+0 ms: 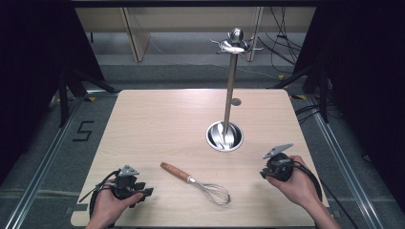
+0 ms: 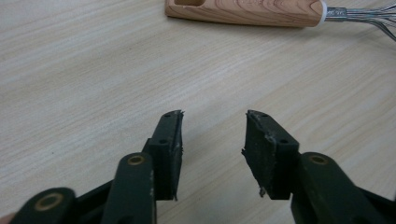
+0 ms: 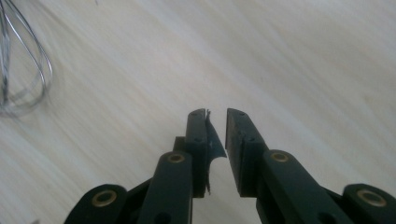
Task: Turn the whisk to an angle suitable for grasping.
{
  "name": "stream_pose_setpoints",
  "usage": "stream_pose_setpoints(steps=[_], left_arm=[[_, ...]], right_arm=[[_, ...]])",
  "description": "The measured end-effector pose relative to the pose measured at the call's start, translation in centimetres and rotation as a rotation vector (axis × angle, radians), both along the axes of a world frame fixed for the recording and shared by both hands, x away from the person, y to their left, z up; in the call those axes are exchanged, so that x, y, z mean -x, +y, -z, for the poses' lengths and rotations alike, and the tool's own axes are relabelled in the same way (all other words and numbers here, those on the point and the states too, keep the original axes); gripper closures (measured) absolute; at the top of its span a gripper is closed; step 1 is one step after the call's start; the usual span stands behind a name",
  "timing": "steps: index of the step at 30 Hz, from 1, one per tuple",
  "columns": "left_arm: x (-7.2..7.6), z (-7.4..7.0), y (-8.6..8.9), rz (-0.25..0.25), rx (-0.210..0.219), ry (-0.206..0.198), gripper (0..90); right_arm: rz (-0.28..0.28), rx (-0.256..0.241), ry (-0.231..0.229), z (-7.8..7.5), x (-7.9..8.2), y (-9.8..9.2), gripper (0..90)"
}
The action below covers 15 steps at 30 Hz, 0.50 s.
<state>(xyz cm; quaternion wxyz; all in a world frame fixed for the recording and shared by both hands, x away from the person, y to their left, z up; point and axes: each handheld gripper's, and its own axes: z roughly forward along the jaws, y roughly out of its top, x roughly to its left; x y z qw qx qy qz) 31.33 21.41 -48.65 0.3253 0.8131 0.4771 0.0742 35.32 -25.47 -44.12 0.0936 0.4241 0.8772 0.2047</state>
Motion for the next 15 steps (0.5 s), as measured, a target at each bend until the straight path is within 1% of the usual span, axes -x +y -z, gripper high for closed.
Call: stream_pose_setpoints(steps=[1,2,3,4,5,6,7,8,9,10,12,15], left_arm=[[0.0,0.0,0.0,0.000,0.000,0.000,62.1],[-0.3,-0.2,0.0,0.026,-0.033,0.012,62.1],[-0.4,-0.3,-0.2,0.029,-0.043,0.017,66.1],[-0.6,-0.5,-0.4,0.016,-0.040,0.021,71.7],[-0.8,-0.6,-0.7,0.025,-0.056,0.020,77.9],[-1.4,-0.9,-1.1,0.037,-0.068,0.045,85.9],[-1.4,-0.9,-1.1,0.037,-0.068,0.045,88.5],[-1.9,-1.0,-1.5,0.043,-0.088,0.049,89.2],[-2.3,-1.0,-1.8,0.043,-0.092,0.058,89.2],[-2.9,-0.9,-2.2,0.039,-0.096,0.076,89.3],[-3.9,-0.8,-2.9,0.046,-0.116,0.089,89.4],[-5.0,-0.8,-3.6,0.036,-0.125,0.117,89.4]], right_arm=[[0.000,0.000,0.000,0.0,0.0,0.0,78.9],[0.000,0.004,0.001,0.1,0.2,-0.3,77.5],[-0.025,0.027,-0.044,0.4,0.1,-0.9,76.1],[-0.005,0.013,-0.026,0.4,0.4,-0.9,74.5],[0.010,-0.002,-0.009,0.4,0.5,-1.0,73.6],[0.014,-0.007,-0.013,0.6,0.6,-1.1,71.4],[0.014,-0.007,-0.013,0.6,0.6,-1.1,71.4],[0.025,-0.015,-0.011,0.6,0.7,-1.2,70.7],[0.025,-0.015,-0.011,0.6,0.7,-1.2,70.7],[0.026,-0.011,-0.025,0.6,0.7,-1.4,70.2],[0.032,-0.018,-0.019,0.5,0.7,-1.4,70.1],[0.042,-0.022,-0.029,0.6,0.6,-1.7,69.8]])
